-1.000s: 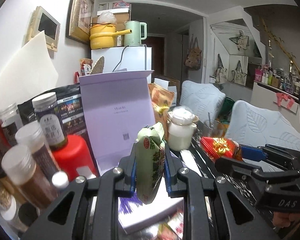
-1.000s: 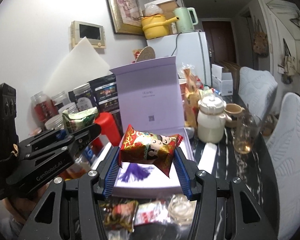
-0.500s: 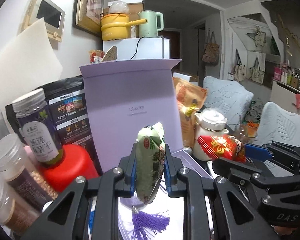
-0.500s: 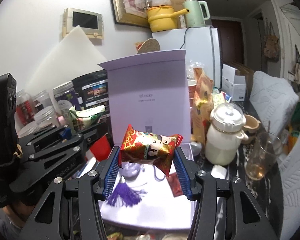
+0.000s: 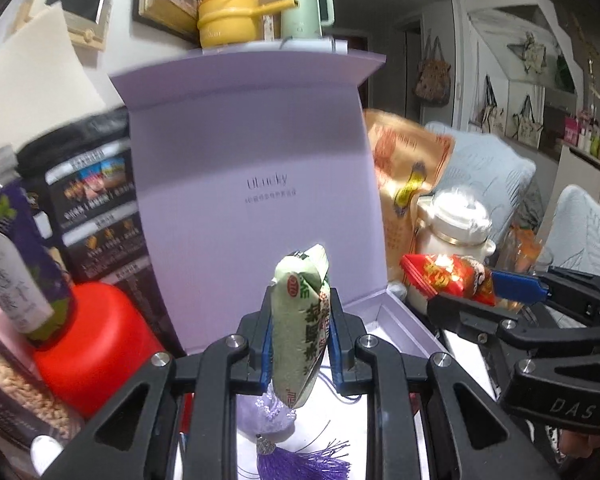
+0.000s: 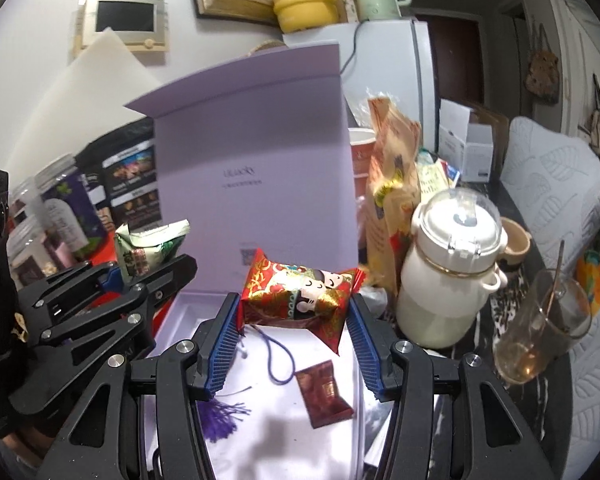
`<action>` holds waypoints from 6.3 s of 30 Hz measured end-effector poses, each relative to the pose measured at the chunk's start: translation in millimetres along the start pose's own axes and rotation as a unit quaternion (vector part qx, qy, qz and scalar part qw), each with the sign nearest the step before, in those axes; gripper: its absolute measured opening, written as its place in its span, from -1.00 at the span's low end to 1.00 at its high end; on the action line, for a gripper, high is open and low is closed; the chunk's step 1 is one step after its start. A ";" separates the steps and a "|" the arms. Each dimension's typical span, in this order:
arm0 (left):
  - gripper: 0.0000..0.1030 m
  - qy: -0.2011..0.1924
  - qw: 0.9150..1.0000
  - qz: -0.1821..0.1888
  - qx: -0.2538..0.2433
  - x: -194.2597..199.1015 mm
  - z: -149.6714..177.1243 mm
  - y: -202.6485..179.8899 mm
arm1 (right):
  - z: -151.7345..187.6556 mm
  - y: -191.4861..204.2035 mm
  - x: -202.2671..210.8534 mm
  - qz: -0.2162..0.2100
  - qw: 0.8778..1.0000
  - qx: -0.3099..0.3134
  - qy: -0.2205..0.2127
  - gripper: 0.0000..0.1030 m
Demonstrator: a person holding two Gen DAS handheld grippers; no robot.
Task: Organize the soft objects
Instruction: 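Carry the green-white packet over the lavender box with the left gripper while the right carries the red packet, then open both grippers to drop the packets into the lavender box, then withdraw both grippers back from the lavender box, then reach the left gripper to the brown-red crisps bag and close on it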
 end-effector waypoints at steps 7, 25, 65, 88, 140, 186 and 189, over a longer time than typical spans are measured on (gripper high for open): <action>-0.59 0.047 0.999 -0.008 -0.007 -26.4 10.5 -3.5 | 8.3 -16.7 -21.7 0.000 0.999 -0.021 0.030 0.03; -0.59 0.107 0.994 -0.003 -0.002 -65.8 22.5 -8.4 | 20.7 -17.0 -48.9 -0.019 0.996 -0.042 0.075 0.08; 0.48 0.030 0.998 -0.031 0.046 24.5 -12.2 25.7 | -2.6 7.1 45.3 0.059 0.998 0.007 -0.022 0.66; 0.48 -0.050 0.998 -0.031 0.027 181.4 4.5 45.8 | 36.1 81.2 164.1 0.052 0.996 0.036 -0.060 0.75; 0.48 0.055 0.991 0.118 -0.017 202.7 137.0 44.0 | 180.1 122.3 169.1 0.008 0.996 -0.088 -0.023 0.80; 0.48 0.161 0.975 0.154 0.009 132.2 173.2 42.5 | 249.4 89.4 108.6 -0.020 0.983 -0.123 0.134 -0.13; 0.48 0.142 0.978 0.155 0.001 131.3 163.4 36.9 | 247.2 76.5 115.5 -0.013 0.983 -0.135 0.126 -0.13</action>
Point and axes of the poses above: each gripper's, at about its wrist camera, not at the fingertips, and x roughly against the way its jaws point, y to its left, z to its underside, the point moved 1 cm from there along -x, roughly the way its jaws point, and after that the axes turned 12 degrees about -z, right-handed, at the moved point
